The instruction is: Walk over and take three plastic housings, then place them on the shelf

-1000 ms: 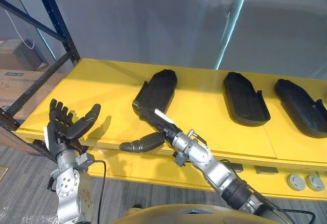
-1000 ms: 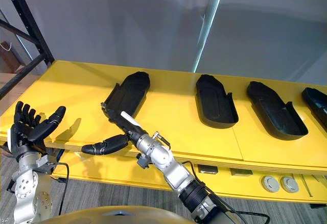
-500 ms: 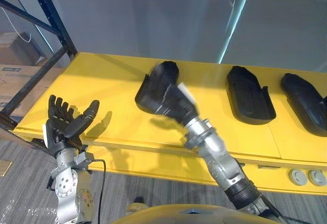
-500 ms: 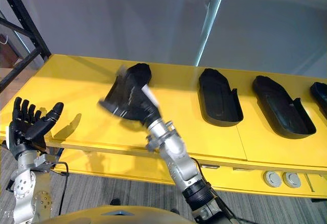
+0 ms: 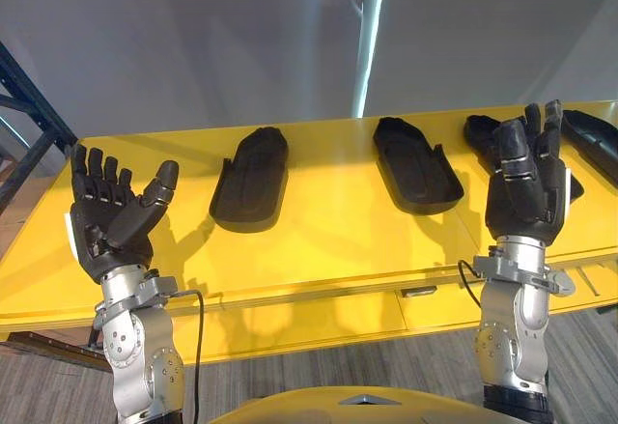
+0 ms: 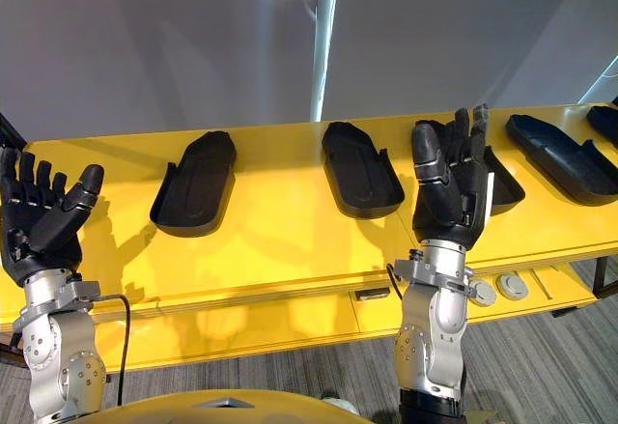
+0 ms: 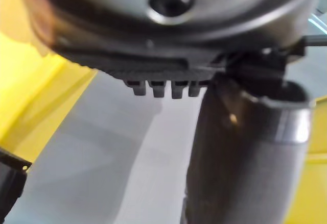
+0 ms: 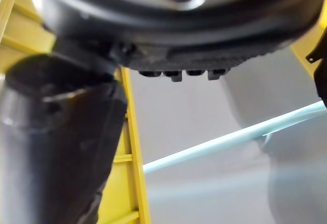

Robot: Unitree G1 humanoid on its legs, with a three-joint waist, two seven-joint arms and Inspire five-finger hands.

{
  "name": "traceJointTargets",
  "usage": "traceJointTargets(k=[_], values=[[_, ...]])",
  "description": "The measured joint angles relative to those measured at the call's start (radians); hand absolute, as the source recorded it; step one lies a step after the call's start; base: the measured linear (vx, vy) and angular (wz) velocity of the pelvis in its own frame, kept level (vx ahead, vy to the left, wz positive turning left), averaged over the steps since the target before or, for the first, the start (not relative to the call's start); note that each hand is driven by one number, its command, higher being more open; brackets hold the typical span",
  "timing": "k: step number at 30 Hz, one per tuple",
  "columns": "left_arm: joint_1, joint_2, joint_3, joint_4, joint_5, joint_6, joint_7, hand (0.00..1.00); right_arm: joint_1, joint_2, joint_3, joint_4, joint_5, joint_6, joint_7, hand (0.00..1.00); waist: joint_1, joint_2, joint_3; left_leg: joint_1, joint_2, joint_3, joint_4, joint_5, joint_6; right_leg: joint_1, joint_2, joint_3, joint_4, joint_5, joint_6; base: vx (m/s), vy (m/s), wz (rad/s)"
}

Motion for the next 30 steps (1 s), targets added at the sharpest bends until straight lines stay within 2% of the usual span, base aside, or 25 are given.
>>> traceJointTargets(k=[5, 8, 9, 11, 20, 26, 30], values=[[0.005, 0.01, -0.013, 0.0, 0.069, 0.013, 0.008, 1.0, 0.08, 0.0, 0.0, 0.001, -0.086, -0.002, -0.023, 1.0, -0.005, 0.008, 0.036, -0.012, -0.009, 0.035, 0.015, -0.008, 0.011, -0.033, -0.013, 0.034, 0.013, 0.004, 0.007, -0.01, 0.009, -0.16], [0.021, 0.043, -0.029, 0.0, 0.149, 0.048, 0.012, 1.0, 0.115, 0.0, 0.0, 0.001, -0.155, -0.005, -0.061, 1.0, -0.025, 0.009, 0.07, -0.033, -0.011, 0.057, 0.032, -0.015, 0.02, -0.058, -0.024, 0.049, 0.02, 0.01, 0.016, -0.04, 0.029, -0.19], [0.027, 0.062, -0.043, 0.0, 0.192, 0.077, 0.01, 1.0, 0.126, 0.0, -0.001, 0.001, -0.167, -0.005, -0.076, 1.0, -0.028, 0.01, 0.082, -0.032, -0.012, 0.071, 0.035, -0.022, 0.02, -0.063, -0.027, 0.056, 0.023, 0.011, 0.018, -0.02, 0.028, -0.19], [0.027, 0.086, -0.07, 0.001, 0.233, 0.112, 0.003, 1.0, 0.142, -0.001, -0.013, 0.001, -0.194, -0.005, -0.1, 1.0, -0.033, 0.007, 0.084, -0.032, -0.011, 0.082, 0.037, -0.028, 0.018, -0.066, -0.029, 0.055, 0.023, 0.013, 0.02, 0.01, 0.031, -0.14], [0.027, 0.122, -0.072, 0.009, 0.252, 0.178, -0.016, 1.0, 0.133, -0.014, -0.041, 0.001, -0.194, -0.004, -0.11, 1.0, -0.029, 0.005, 0.085, -0.031, 0.002, 0.145, 0.071, -0.039, 0.013, -0.046, -0.03, 0.03, 0.023, 0.014, 0.02, 0.03, 0.009, 0.02], [0.03, 0.127, -0.036, 0.048, 0.33, 0.204, 0.072, 1.0, 0.132, -0.014, -0.041, 0.001, -0.193, -0.004, -0.109, 1.0, -0.028, 0.007, 0.083, -0.028, 0.002, 0.148, 0.09, -0.057, 0.017, -0.031, -0.035, 0.028, 0.022, 0.013, 0.021, -0.01, 0.004, 0.0], [0.034, 0.127, -0.029, 0.049, 0.32, 0.242, 0.049, 1.0, 0.133, -0.014, -0.044, 0.001, -0.193, -0.004, -0.11, 1.0, -0.028, 0.007, 0.083, -0.029, 0.0, 0.16, 0.087, -0.058, 0.018, -0.03, -0.041, 0.022, 0.023, 0.014, 0.021, -0.02, 0.013, 0.04]])
